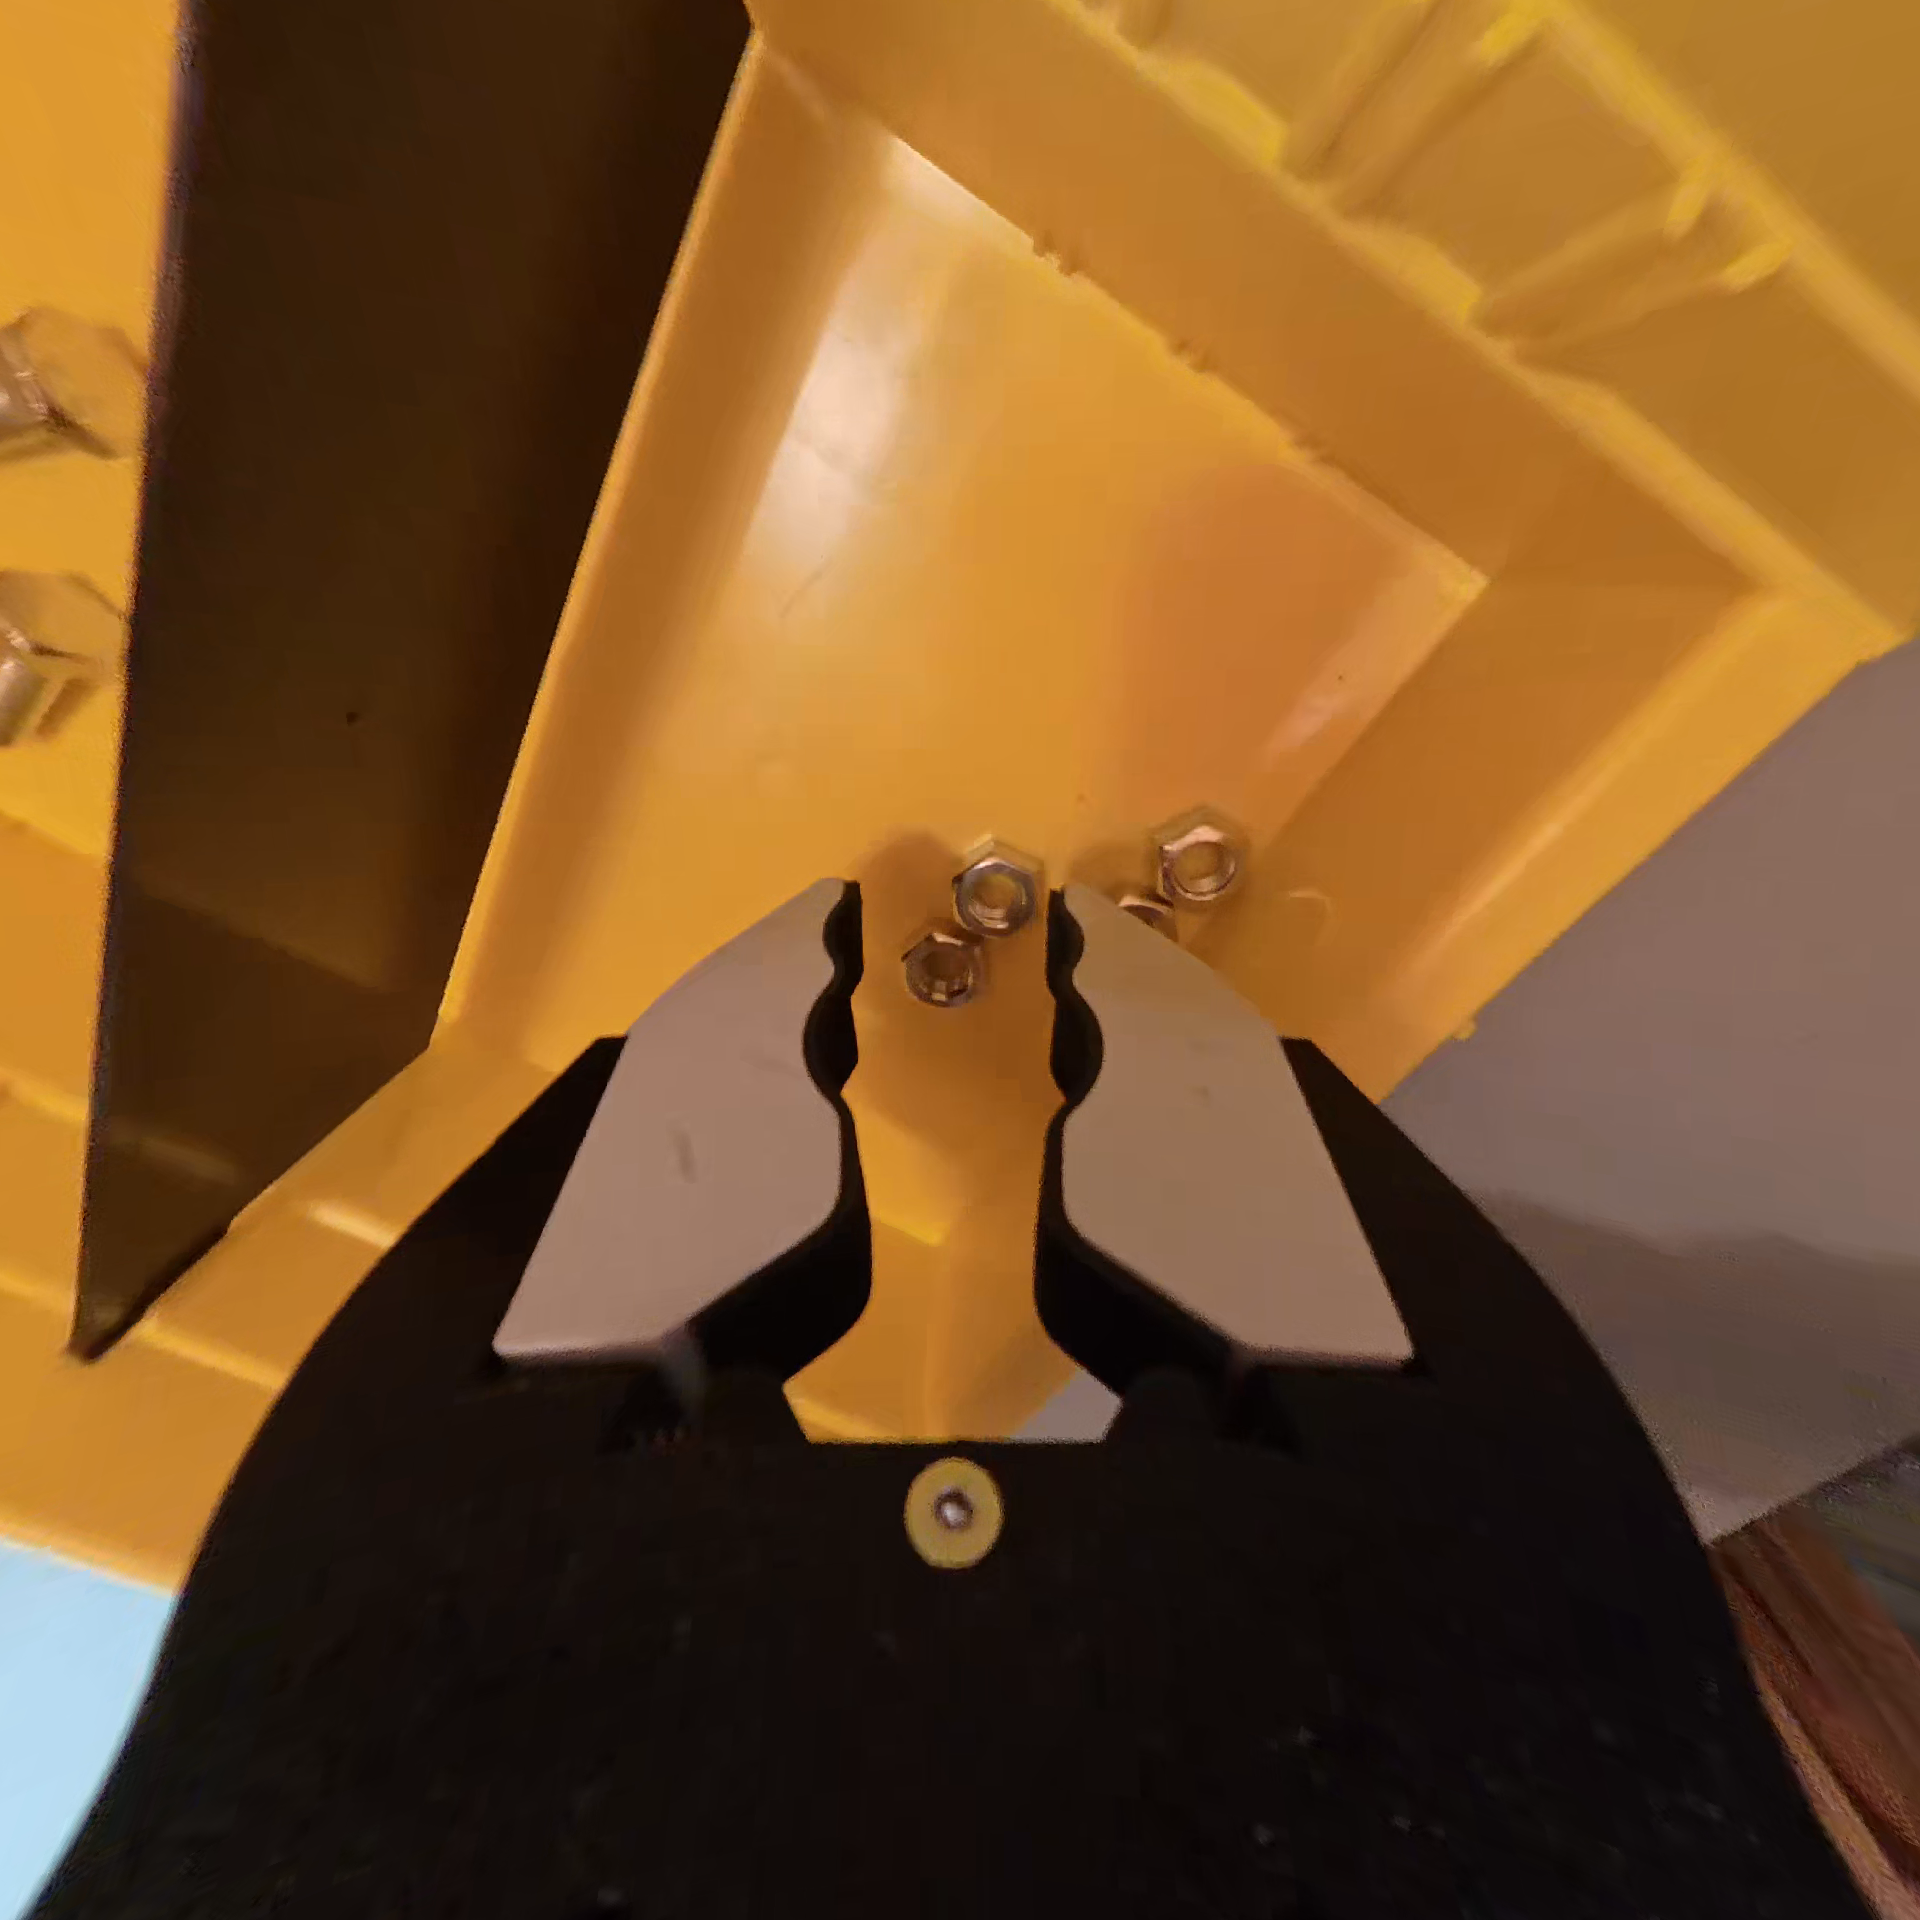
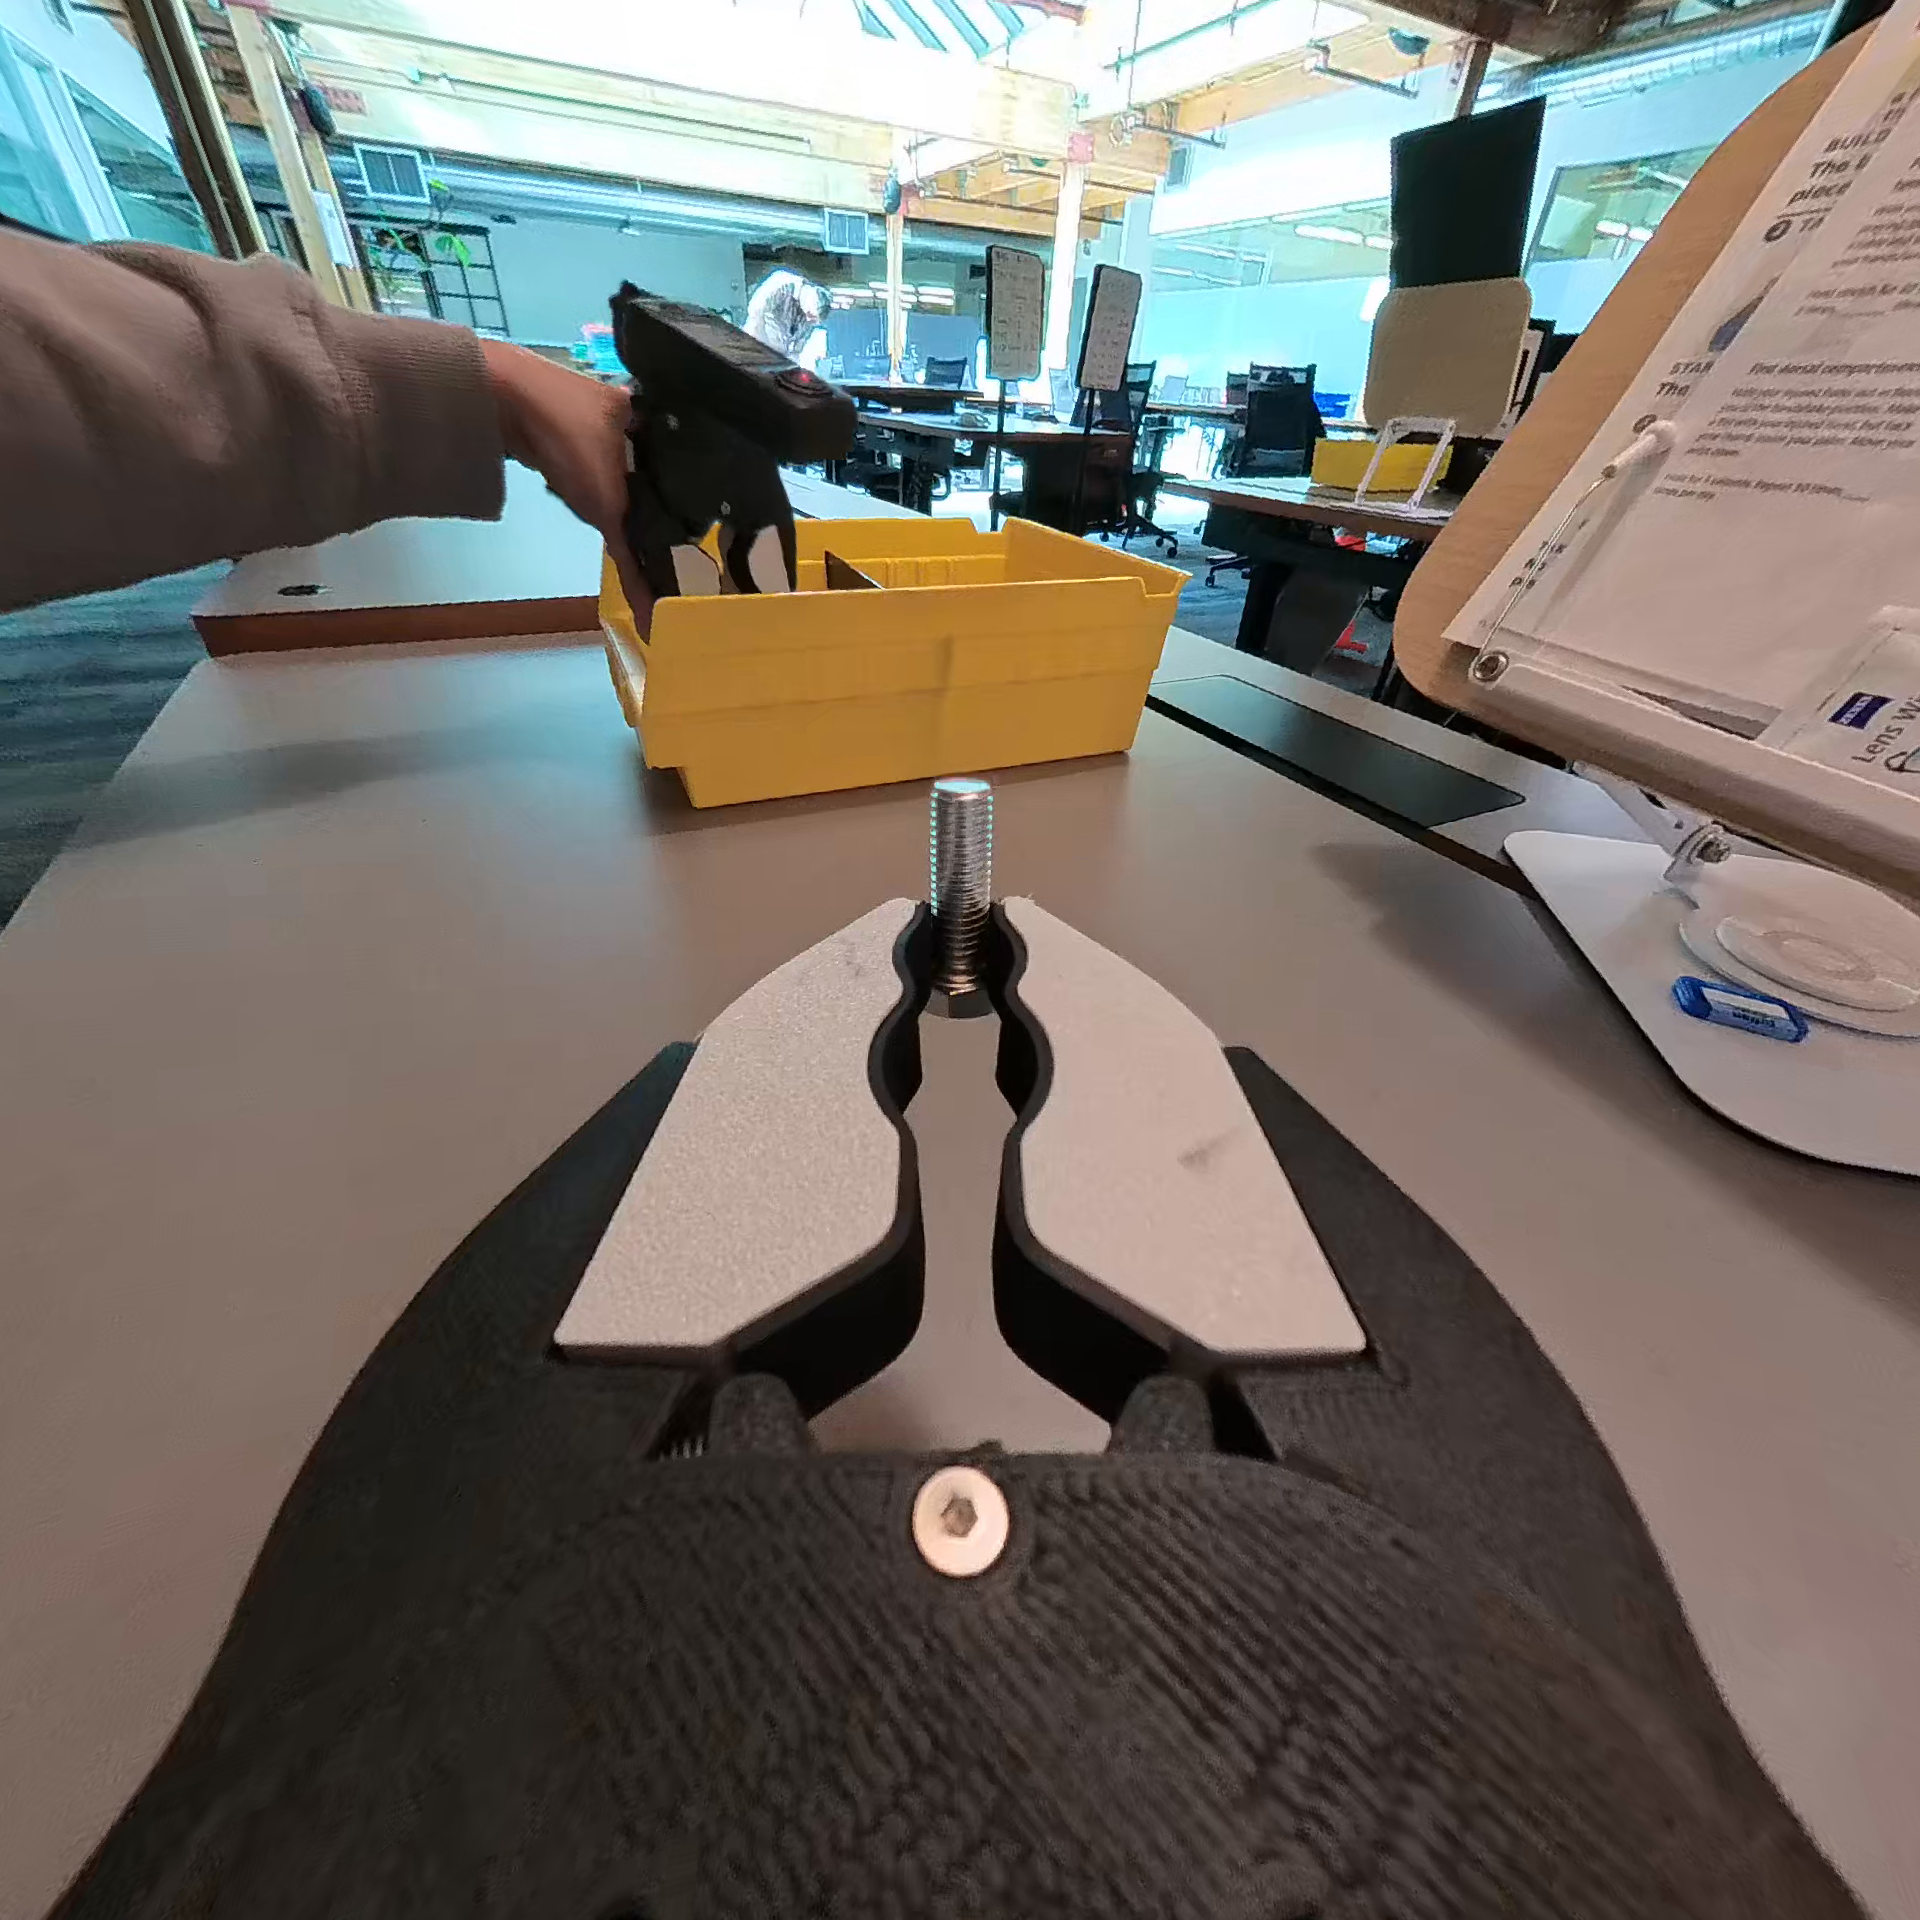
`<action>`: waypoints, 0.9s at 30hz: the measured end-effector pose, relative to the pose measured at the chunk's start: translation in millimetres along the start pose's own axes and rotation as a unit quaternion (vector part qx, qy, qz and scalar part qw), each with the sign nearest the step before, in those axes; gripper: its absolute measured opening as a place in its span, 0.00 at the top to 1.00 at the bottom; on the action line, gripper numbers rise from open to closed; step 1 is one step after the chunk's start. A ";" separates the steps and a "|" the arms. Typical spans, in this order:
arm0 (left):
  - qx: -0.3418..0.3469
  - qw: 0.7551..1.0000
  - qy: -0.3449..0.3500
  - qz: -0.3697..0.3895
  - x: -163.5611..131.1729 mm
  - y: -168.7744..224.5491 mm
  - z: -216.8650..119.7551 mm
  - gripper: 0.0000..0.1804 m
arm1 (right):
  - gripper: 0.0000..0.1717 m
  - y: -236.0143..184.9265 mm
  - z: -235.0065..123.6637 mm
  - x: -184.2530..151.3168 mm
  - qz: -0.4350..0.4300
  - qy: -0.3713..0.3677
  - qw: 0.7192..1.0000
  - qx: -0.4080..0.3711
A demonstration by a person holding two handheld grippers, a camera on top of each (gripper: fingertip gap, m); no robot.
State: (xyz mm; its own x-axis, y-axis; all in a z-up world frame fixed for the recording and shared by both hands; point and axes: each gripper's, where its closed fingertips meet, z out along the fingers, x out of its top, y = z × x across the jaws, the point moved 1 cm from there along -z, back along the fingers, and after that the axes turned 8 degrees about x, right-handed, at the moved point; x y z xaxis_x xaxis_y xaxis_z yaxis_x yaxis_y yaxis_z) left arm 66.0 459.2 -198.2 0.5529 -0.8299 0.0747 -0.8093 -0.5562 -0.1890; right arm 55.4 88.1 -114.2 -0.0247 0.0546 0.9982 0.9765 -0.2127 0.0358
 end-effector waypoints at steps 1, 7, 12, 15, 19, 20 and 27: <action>-0.010 1.000 -0.014 0.010 -3.0 1.6 2.0 0.82 | 0.95 0.7 0.1 -1.4 0.000 -0.004 1.000 -0.002; -0.015 0.997 -0.057 0.044 -11.0 1.5 13.9 0.87 | 0.95 0.5 1.0 -3.1 -0.002 -0.006 1.000 0.000; -0.003 0.998 -0.042 0.043 -10.7 0.9 14.5 0.92 | 0.95 1.4 1.1 -4.8 -0.003 -0.011 1.000 -0.001; -0.010 0.999 -0.014 0.028 -8.3 3.8 13.2 0.91 | 0.95 -0.5 2.3 -5.6 -0.003 -0.013 1.000 0.004; -0.014 1.000 0.014 -0.001 -0.5 3.6 11.0 0.83 | 0.95 -3.3 3.4 -5.1 -0.009 -0.014 1.000 0.007; -0.018 1.000 0.009 0.000 -1.4 4.8 11.8 0.85 | 0.95 -3.6 3.5 -5.4 -0.009 -0.015 1.000 0.009; 0.004 1.000 -0.001 0.015 -1.2 3.1 13.9 0.90 | 0.95 -2.3 2.5 -5.1 -0.011 -0.014 1.000 0.007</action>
State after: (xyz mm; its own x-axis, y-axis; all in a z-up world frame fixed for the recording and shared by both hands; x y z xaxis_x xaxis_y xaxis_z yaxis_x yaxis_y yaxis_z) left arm 65.6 459.1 -212.5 0.5295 -0.8457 0.0667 -0.8236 -0.5314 -0.1983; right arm 53.9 90.8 -119.5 -0.0410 0.0864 0.9954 0.9785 -0.1981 0.0575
